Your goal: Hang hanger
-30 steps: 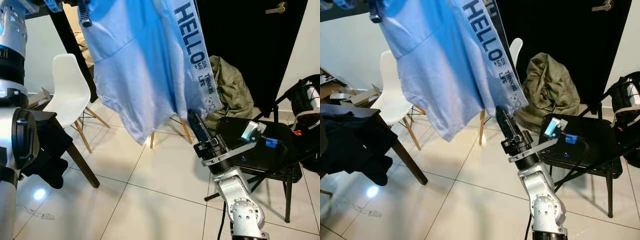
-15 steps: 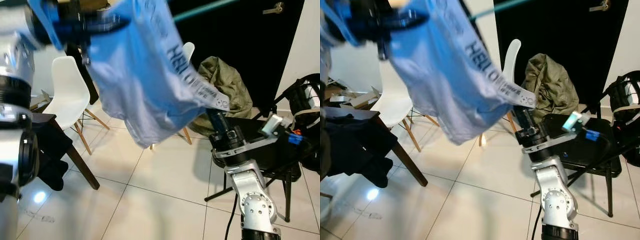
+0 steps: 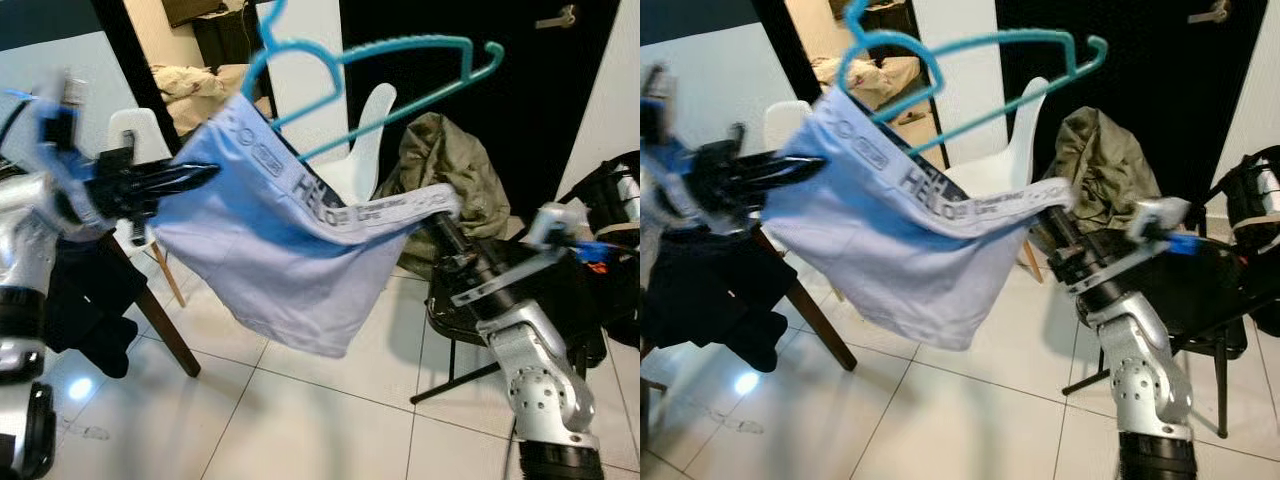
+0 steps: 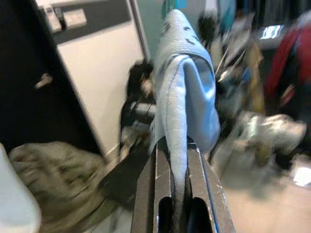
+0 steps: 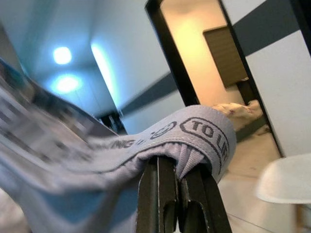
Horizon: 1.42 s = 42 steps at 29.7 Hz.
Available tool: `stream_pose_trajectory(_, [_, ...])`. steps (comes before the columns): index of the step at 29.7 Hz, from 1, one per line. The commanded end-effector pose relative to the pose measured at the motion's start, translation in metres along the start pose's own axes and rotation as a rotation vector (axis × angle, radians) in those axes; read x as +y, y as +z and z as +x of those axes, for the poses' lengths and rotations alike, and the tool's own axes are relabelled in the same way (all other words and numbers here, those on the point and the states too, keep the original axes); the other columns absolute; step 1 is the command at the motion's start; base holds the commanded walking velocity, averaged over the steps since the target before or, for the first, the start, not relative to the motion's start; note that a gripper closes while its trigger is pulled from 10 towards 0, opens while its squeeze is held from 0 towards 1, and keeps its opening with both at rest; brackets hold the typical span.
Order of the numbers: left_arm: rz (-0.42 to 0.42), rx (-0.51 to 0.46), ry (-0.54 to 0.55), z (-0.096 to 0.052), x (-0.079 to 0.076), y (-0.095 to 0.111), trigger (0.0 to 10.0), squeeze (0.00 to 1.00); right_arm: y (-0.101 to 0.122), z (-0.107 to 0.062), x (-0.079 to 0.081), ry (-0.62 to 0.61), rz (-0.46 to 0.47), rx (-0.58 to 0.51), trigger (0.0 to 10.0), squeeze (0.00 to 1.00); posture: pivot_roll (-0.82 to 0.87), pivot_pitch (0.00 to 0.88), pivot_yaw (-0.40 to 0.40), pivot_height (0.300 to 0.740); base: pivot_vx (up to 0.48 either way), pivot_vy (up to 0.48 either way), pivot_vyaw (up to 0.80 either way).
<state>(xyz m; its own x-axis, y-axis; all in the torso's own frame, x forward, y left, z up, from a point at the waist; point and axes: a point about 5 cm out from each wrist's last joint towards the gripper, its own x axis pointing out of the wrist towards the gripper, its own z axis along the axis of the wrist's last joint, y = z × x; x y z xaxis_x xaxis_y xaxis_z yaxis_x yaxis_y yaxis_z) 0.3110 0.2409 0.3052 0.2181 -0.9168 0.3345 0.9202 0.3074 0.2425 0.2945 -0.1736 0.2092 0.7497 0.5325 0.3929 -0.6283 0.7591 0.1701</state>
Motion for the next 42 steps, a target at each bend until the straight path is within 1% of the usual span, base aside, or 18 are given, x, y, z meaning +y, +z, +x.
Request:
stream_pose_trajectory(1, [0.008, -0.044, -0.013, -0.002, -0.002, 0.01, 0.0, 0.0, -0.008, 0.004, 0.006, 0.029, -0.011, 0.026, 0.0, 0.0, 0.0, 0.008, 0.103, 0.74, 0.0, 0.0, 0.0])
stream_pose_trajectory(2, [-0.012, -0.064, -0.044, -0.003, -0.008, 0.014, 0.0, 0.0, -0.011, 0.004, 0.006, 0.041, -0.043, 0.059, 0.0, 0.0, 0.0, 0.008, 0.103, 0.74, 0.0, 0.0, 0.0])
stream_pose_trajectory(4, [-0.034, -0.069, -0.074, -0.004, -0.012, 0.017, 0.0, 0.0, -0.013, 0.003, 0.005, 0.042, -0.065, 0.079, 0.0, 0.0, 0.0, 0.008, 0.103, 0.74, 0.0, 0.0, 0.0])
stream_pose_trajectory(6, [-0.055, -0.057, -0.1, -0.006, -0.016, 0.019, 0.0, 0.0, -0.012, 0.001, 0.001, 0.033, -0.086, 0.092, 0.0, 0.0, -0.01, 0.009, 0.103, 0.74, 0.0, 0.0, 0.0])
stream_pose_trajectory(7, [-0.094, -0.019, -0.107, -0.014, -0.02, 0.018, 0.0, 0.0, -0.009, -0.004, -0.007, 0.006, -0.132, 0.108, 0.0, 0.0, -0.01, 0.011, 0.105, 0.74, 0.0, 0.0, 0.0])
stream_pose_trajectory(9, [-0.107, -0.001, -0.106, -0.017, -0.021, 0.017, 0.0, 0.0, -0.007, -0.006, -0.01, -0.004, -0.145, 0.11, 0.0, 0.0, -0.01, 0.011, 0.105, 0.74, 0.0, 0.0, 0.0])
stream_pose_trajectory(10, [-0.12, 0.036, -0.099, -0.023, -0.023, 0.015, 0.0, 0.0, -0.003, -0.009, -0.015, -0.019, -0.171, 0.114, 0.0, 0.0, -0.01, 0.011, 0.107, 0.74, 0.0, 0.0, 0.0])
stream_pose_trajectory(13, [-0.125, 0.069, -0.09, -0.029, -0.023, 0.011, 0.0, 0.0, 0.0, -0.011, -0.017, -0.022, -0.188, 0.121, 0.0, 0.0, -0.01, 0.013, 0.109, 0.74, 0.0, 0.0, 0.0])
stream_pose_trajectory(15, [-0.133, 0.117, -0.046, -0.039, -0.023, 0.007, 0.0, 0.0, 0.003, -0.016, -0.022, -0.018, -0.224, 0.141, 0.0, 0.0, -0.01, 0.014, 0.109, 0.74, 0.0, 0.0, 0.0])
stream_pose_trajectory(16, [-0.133, 0.117, -0.046, -0.039, -0.023, 0.007, 0.0, 0.0, 0.003, -0.016, -0.022, -0.018, -0.224, 0.141, 0.0, 0.0, -0.01, 0.014, 0.109, 0.74, 0.0, 0.0, 0.0])
stream_pose_trajectory(19, [-0.147, 0.155, 0.016, -0.055, -0.023, 0.006, 0.0, 0.0, 0.005, -0.025, -0.027, -0.003, -0.275, 0.193, 0.0, 0.0, -0.02, 0.013, 0.11, 0.74, 0.0, 0.0, 0.0])
stream_pose_trajectory(23, [-0.162, 0.182, 0.036, -0.063, -0.025, 0.006, 0.0, 0.0, 0.006, -0.029, -0.03, -0.004, -0.306, 0.215, 0.0, 0.0, -0.02, 0.013, 0.11, 0.74, 0.0, 0.0, 0.0])
stream_pose_trajectory(25, [-0.162, 0.182, 0.036, -0.063, -0.025, 0.006, 0.0, 0.0, 0.006, -0.029, -0.03, -0.004, -0.306, 0.215, 0.0, 0.0, -0.02, 0.013, 0.11, 0.74, 0.0, 0.0, 0.0])
stream_pose_trajectory(29, [-0.207, 0.235, 0.014, -0.069, -0.032, 0.0, 0.0, 0.0, 0.011, -0.027, -0.032, -0.021, -0.332, 0.197, 0.0, 0.0, -0.01, 0.011, 0.109, 0.74, 0.0, 0.0, 0.0])
stream_pose_trajectory(32, [-0.265, 0.306, -0.035, -0.073, -0.042, -0.009, 0.0, 0.0, 0.015, -0.022, -0.031, -0.022, -0.348, 0.178, 0.0, 0.0, -0.01, 0.008, 0.11, 0.74, 0.0, 0.0, 0.0])
stream_pose_trajectory(36, [-0.351, 0.425, -0.063, -0.082, -0.056, -0.022, 0.0, 0.0, 0.02, -0.019, -0.032, -0.023, -0.356, 0.161, 0.0, 0.0, -0.01, 0.007, 0.114, 0.74, 0.0, 0.0, 0.0])
stream_pose_trajectory(41, [-0.383, 0.471, -0.067, -0.086, -0.061, -0.026, 0.0, 0.0, 0.02, -0.019, -0.032, -0.025, -0.357, 0.156, 0.0, 0.0, -0.01, 0.009, 0.116, 0.74, 0.0, 0.0, 0.0])
stream_pose_trajectory(42, [-0.391, 0.498, -0.064, -0.089, -0.062, -0.026, 0.0, 0.0, 0.02, -0.019, -0.032, -0.021, -0.358, 0.155, 0.0, 0.0, -0.01, 0.01, 0.116, 0.74, 0.0, 0.0, 0.0])
